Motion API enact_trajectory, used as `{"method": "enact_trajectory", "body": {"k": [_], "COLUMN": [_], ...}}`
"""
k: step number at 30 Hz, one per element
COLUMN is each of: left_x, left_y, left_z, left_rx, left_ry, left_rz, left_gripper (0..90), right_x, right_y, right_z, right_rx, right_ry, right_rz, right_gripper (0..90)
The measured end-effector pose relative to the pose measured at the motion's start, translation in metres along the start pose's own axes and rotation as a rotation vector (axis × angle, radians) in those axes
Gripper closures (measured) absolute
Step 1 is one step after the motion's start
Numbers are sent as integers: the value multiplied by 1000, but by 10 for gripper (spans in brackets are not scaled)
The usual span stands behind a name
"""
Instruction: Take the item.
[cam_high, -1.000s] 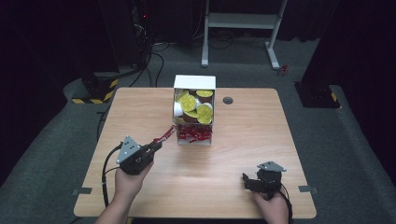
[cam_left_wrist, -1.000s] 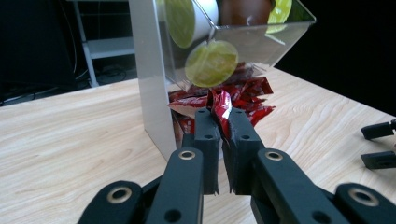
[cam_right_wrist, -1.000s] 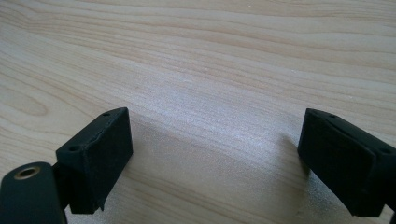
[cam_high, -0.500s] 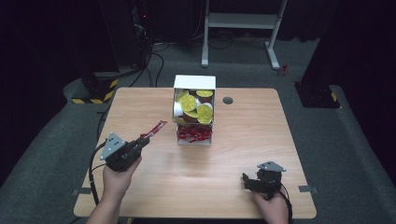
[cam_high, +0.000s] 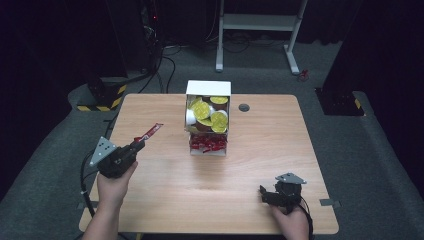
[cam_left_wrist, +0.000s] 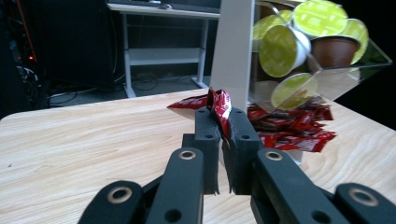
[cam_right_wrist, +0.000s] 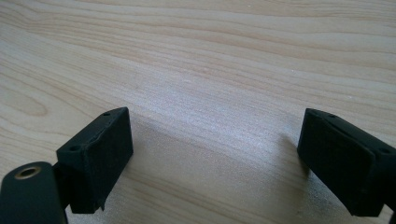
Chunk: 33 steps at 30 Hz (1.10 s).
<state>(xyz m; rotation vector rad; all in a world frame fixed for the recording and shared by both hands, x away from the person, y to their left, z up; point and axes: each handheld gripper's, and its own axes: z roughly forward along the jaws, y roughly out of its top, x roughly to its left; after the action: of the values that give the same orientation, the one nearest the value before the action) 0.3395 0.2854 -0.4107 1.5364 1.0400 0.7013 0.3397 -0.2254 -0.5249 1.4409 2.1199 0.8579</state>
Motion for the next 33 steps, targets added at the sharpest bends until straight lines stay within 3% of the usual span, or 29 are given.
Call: {"method": "enact_trajectory", "body": {"k": [17,33], "left_x": [18,26], "left_y": [-16,-32], "left_z": [9,25], "left_rx": [25,46], "left_ry": [57,67], "left_rz": [-39,-50], "left_gripper": [847,847], "right_x": [0,0], "right_y": [0,0], "right_z": [0,0], "right_rx": [1,0], "right_ry": [0,0], "right_rz": [3,-1], "right_gripper": [103,104]}}
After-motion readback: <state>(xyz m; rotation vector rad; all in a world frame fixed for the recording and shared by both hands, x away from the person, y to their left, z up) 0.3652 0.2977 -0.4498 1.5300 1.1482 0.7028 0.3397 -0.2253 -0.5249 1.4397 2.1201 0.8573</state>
